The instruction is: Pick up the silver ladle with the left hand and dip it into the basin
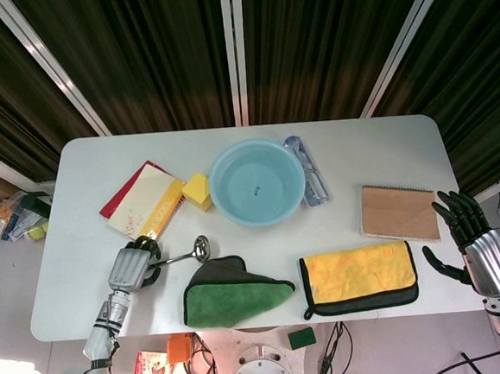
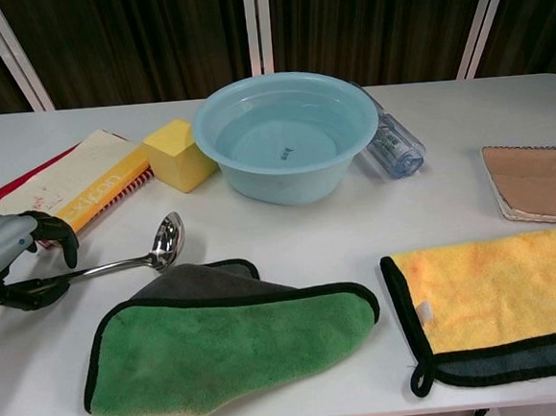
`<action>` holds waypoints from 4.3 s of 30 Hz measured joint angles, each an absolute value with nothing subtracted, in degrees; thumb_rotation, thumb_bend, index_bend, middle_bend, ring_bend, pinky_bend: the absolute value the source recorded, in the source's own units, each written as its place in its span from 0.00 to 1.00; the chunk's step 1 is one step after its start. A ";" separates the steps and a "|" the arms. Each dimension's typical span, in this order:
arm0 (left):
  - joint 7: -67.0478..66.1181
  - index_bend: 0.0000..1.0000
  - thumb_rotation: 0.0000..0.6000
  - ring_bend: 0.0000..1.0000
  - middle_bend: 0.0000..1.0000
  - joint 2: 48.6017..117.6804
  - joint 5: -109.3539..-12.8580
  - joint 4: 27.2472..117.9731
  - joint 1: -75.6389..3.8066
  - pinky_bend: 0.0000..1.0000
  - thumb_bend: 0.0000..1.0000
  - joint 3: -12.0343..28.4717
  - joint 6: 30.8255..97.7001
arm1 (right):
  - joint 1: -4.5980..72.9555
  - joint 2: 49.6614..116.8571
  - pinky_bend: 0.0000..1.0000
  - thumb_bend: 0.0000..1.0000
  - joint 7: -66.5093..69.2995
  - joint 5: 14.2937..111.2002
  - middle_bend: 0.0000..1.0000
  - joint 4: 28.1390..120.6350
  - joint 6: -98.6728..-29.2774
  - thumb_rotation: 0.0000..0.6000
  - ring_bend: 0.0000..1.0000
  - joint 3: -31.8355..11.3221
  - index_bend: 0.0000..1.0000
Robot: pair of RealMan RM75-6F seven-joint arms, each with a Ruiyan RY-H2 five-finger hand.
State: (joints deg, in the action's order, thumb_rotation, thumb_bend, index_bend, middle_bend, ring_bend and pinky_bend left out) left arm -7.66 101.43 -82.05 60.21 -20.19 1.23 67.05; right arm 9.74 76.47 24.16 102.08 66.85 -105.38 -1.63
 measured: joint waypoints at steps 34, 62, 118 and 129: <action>-10.39 0.48 0.88 0.19 0.29 102.02 -81.07 58.98 -20.50 0.32 0.36 0.66 64.76 | 9.65 77.21 0.00 0.35 24.69 101.50 0.00 65.65 -105.24 1.00 0.00 -1.85 0.00; -4.74 0.68 1.00 0.21 0.36 99.60 -82.05 64.60 -19.95 0.34 0.38 1.77 67.96 | 9.58 77.29 0.00 0.35 25.11 101.54 0.00 65.29 -105.74 1.00 0.00 -1.95 0.00; 4.93 0.80 1.00 0.69 0.72 77.53 -75.05 91.35 -29.72 0.82 0.39 9.41 56.08 | 9.57 76.20 0.00 0.34 25.36 101.74 0.00 66.40 -106.95 1.00 0.00 -2.47 0.00; -3.62 0.82 1.00 0.70 0.72 73.35 -61.18 95.90 -39.97 0.82 0.39 15.80 46.64 | 9.17 75.74 0.00 0.35 26.04 101.05 0.00 66.58 -107.53 1.00 0.00 -2.95 0.00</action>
State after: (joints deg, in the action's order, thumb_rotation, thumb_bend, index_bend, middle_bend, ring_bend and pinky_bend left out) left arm -3.62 73.35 -61.18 95.90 -39.97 15.80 46.64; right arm 9.17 75.74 26.04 101.05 66.58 -107.53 -2.95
